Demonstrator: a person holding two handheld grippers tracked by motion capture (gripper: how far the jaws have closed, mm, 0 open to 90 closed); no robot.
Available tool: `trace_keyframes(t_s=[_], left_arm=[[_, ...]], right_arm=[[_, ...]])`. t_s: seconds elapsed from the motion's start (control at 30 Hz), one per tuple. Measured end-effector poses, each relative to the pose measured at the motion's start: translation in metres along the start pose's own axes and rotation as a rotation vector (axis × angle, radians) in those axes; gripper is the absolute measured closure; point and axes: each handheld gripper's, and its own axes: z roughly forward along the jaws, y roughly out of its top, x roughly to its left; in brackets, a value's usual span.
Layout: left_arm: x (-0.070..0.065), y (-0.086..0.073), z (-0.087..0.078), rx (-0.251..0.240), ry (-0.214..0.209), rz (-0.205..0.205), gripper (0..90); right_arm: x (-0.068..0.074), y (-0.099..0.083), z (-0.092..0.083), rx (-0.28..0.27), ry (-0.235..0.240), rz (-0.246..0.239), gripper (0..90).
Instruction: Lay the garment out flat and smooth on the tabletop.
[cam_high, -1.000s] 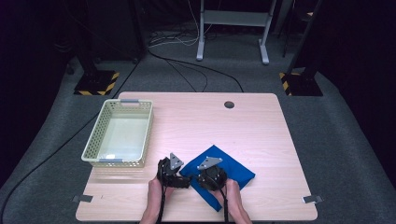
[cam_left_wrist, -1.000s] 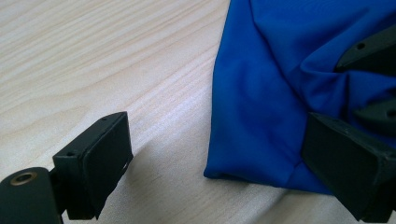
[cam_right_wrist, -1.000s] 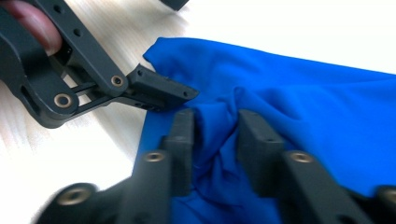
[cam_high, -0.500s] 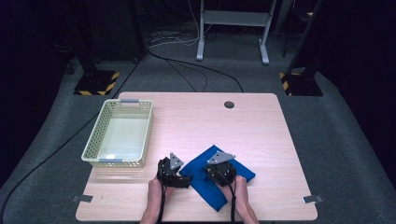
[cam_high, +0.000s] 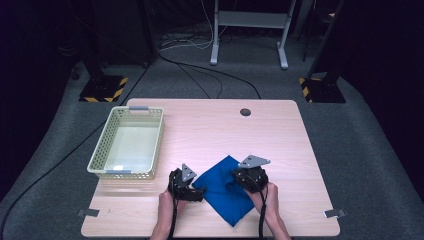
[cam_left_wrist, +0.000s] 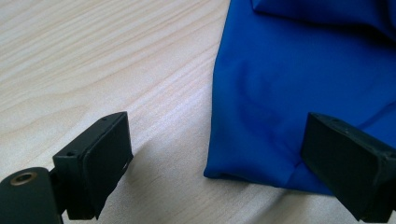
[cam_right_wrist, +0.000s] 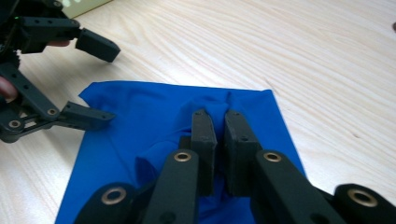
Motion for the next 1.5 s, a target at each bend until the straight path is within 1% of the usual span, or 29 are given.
trace_keyframes(t_s=[0.17,0.27,0.5,0.63,0.9,1.13,1.23,1.33,1.5], left_arm=[[0.000,0.000,0.000,0.000,-0.001,-0.001,8.6],[0.000,0.000,0.000,0.000,0.000,0.000,8.6],[0.000,0.000,0.000,0.000,-0.002,-0.001,8.7],[0.000,0.000,0.000,0.000,-0.002,-0.001,8.7],[0.001,0.000,0.000,0.002,-0.004,-0.002,8.8],[0.001,0.000,0.000,0.003,-0.007,-0.003,8.9],[0.002,0.000,0.001,0.006,-0.012,-0.010,8.8],[0.002,0.000,0.001,0.010,-0.015,-0.015,8.7],[0.001,0.000,0.000,0.006,-0.009,-0.006,8.8]], right_arm=[[-0.009,0.000,-0.005,-0.005,-0.017,0.018,83.9],[-0.014,-0.002,-0.008,-0.017,-0.026,0.034,84.0],[-0.025,-0.005,-0.012,-0.030,-0.036,0.063,84.0],[-0.028,-0.007,-0.014,-0.032,-0.043,0.068,84.0],[-0.038,-0.009,-0.016,-0.034,-0.060,0.082,84.0],[-0.048,-0.012,-0.018,-0.035,-0.078,0.106,84.0],[-0.053,-0.012,-0.019,-0.036,-0.085,0.112,83.9],[-0.058,-0.012,-0.020,-0.035,-0.098,0.121,84.0],[-0.065,-0.010,-0.024,-0.033,-0.126,0.124,83.9]])
